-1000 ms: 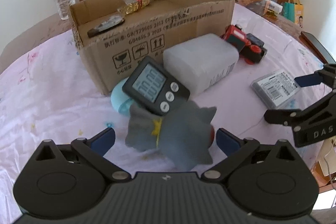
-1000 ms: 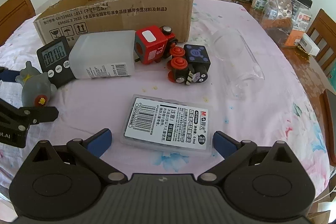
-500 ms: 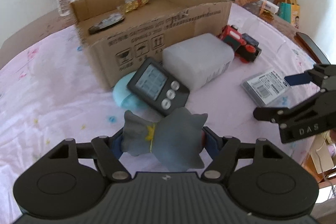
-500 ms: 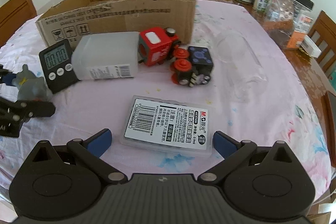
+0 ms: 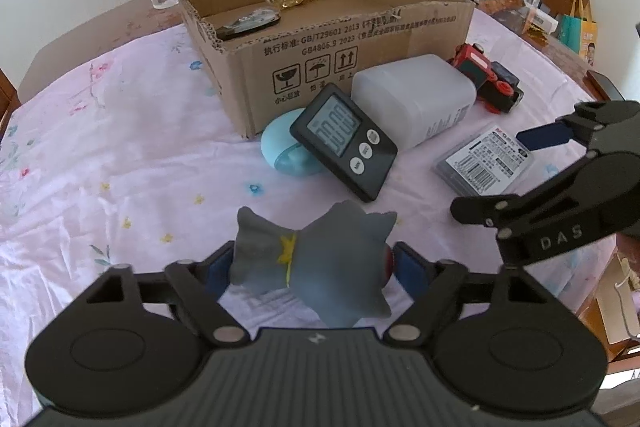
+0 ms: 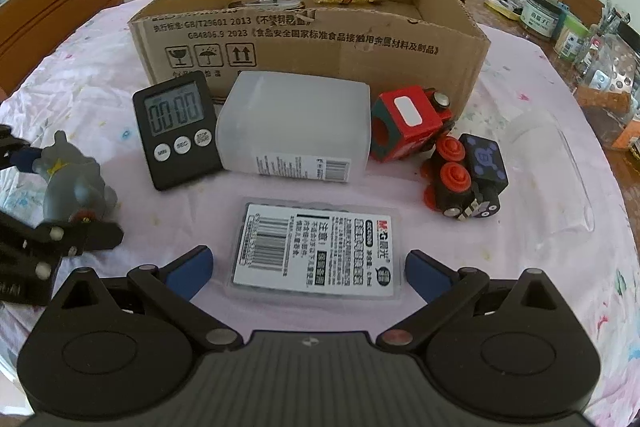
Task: Organize rigid objects
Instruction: 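Grasp the clear plastic pack with the right tool while the left tool holds the toy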
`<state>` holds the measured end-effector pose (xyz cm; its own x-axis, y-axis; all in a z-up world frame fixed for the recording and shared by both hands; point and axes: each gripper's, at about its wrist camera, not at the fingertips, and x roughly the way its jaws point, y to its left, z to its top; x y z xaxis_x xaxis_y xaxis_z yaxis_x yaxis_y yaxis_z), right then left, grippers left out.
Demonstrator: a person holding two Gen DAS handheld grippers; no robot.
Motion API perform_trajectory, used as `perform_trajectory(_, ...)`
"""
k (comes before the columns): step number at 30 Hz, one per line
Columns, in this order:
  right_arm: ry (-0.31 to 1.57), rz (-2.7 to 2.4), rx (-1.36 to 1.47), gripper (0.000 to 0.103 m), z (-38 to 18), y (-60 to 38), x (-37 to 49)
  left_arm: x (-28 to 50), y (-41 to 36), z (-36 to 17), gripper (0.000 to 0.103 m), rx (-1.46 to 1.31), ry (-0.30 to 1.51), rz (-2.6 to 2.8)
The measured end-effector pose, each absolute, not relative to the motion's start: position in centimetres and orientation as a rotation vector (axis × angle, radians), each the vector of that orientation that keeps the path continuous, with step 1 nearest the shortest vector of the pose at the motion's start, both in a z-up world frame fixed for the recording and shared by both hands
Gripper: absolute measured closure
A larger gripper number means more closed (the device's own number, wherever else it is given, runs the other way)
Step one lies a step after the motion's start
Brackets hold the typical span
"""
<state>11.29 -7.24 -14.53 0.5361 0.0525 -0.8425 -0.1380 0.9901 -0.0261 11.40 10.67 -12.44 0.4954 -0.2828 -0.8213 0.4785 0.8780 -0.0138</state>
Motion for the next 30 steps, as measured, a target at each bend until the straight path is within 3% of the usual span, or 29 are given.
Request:
perform_trajectory(11, 1.012, 0.117, -0.096, 0.001, -14.5, -6.9, 11.9, 11.8, 10.9, -12.2, 0.016, 0.21, 0.952, -0.47)
perform_trajectory(13, 1.018, 0.12, -0.099, 0.002, -14.5, -6.9, 12.0, 12.0, 10.9, -12.1, 0.018, 0.206, 0.959, -0.477)
perform_trajectory(15, 1.02, 0.123, -0.1, 0.005, -14.4, -6.9, 12.1, 12.2, 10.8, -12.0, 0.029, 0.207, 0.965, -0.483)
perform_trajectory(18, 1.025, 0.123, -0.099, 0.009, -14.2, -7.0, 12.2, 12.4, 10.7, -11.8, 0.03, 0.202, 0.977, -0.492)
perform_trajectory(30, 1.047, 0.174, -0.126, 0.01, -12.4, -7.8, 12.0, 12.7, 10.9, -9.7, 0.031, 0.218, 1.007, -0.49)
